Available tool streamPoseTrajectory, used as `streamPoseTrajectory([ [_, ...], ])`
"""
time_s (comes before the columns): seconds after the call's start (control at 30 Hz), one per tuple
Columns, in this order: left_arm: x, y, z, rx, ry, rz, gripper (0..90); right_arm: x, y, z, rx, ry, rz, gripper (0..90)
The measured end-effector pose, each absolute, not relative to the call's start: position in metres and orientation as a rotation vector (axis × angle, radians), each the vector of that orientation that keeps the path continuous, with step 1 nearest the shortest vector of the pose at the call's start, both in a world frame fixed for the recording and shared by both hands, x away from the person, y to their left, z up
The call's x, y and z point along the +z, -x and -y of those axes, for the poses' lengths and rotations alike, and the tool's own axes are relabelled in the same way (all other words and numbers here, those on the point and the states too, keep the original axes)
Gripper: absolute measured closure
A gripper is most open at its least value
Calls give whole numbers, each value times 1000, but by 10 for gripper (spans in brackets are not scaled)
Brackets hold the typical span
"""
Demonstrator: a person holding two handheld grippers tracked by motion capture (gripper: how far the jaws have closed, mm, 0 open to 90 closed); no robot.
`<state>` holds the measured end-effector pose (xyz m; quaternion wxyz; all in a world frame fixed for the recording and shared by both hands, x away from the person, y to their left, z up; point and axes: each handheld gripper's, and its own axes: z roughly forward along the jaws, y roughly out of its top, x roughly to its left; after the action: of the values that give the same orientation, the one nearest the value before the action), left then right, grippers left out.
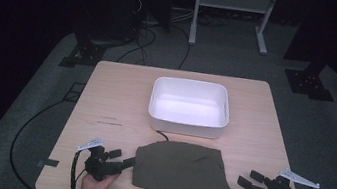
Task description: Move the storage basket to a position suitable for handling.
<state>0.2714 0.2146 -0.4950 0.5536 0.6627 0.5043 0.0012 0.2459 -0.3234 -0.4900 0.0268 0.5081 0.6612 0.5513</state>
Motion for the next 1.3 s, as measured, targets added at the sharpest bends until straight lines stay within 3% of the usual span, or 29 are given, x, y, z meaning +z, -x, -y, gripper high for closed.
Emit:
streamPoseTrajectory([
  [1.3, -505, -276, -161, -82, -1657, -1190, 47, -502, -273, 280, 1638, -1723, -2242, 152],
])
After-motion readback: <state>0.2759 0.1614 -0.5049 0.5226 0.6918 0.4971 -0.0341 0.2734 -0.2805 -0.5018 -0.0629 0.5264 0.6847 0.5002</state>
